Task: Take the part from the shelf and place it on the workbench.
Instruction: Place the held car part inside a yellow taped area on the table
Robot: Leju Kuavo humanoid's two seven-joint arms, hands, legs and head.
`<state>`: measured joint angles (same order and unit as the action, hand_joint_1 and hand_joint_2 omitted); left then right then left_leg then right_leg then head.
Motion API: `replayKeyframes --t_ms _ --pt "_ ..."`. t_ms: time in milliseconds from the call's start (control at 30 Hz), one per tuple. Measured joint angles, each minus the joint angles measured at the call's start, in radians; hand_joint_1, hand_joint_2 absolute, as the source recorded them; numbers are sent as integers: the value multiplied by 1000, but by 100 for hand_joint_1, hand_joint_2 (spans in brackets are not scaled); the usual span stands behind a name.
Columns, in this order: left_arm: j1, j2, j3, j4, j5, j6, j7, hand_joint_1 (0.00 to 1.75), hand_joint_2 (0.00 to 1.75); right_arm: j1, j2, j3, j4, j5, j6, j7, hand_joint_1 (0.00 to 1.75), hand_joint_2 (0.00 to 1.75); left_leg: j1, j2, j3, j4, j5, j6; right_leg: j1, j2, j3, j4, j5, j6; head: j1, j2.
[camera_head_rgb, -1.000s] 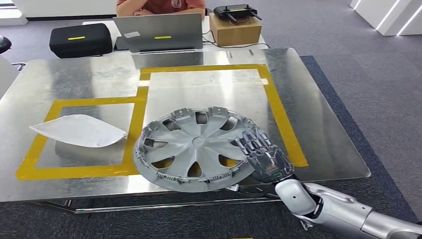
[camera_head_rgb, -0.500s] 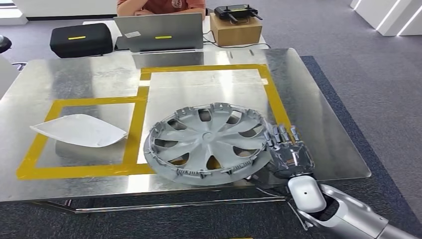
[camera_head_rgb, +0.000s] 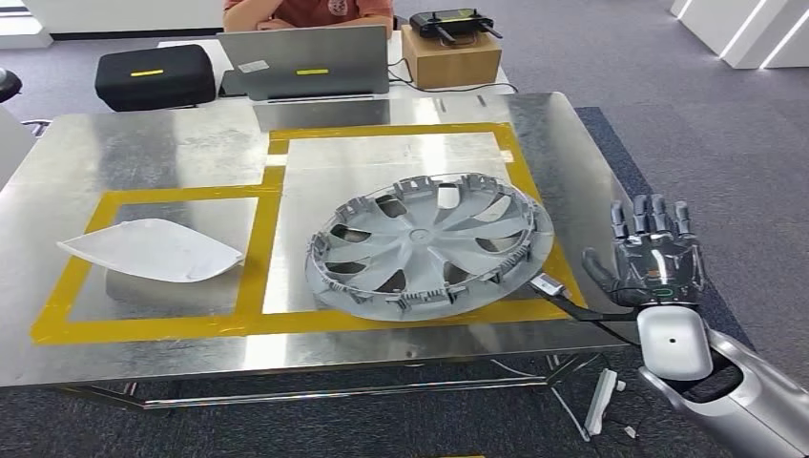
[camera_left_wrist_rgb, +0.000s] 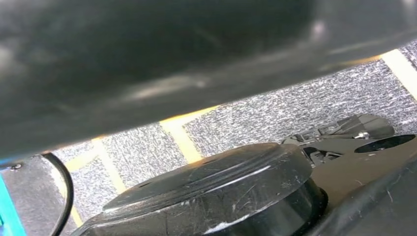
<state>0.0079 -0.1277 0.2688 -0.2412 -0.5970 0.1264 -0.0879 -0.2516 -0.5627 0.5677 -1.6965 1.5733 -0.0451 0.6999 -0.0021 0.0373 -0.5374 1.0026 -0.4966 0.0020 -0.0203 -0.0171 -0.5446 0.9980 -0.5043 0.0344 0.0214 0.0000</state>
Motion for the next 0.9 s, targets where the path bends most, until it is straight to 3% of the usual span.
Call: replayKeyframes --t_ms 233,633,900 --pt "4 -6 7 -4 0 2 1 0 0 48 -22 -84 -60 0 20 0 0 0 0 0 0 0 0 0 0 0 0 0 0 0 0 0" --pt "7 -9 16 -10 -1 3 13 0 0 65 -34 -116 -91 0 39 0 0 0 0 0 0 0 0 1 0 0 0 0 0 0 0 0" --pt "10 -14 34 -19 -13 -5 16 0 0 -7 -76 -80 -138 0 -95 -1 0 0 0 0 0 0 0 1 0 0 0 0 1 1 0 0"
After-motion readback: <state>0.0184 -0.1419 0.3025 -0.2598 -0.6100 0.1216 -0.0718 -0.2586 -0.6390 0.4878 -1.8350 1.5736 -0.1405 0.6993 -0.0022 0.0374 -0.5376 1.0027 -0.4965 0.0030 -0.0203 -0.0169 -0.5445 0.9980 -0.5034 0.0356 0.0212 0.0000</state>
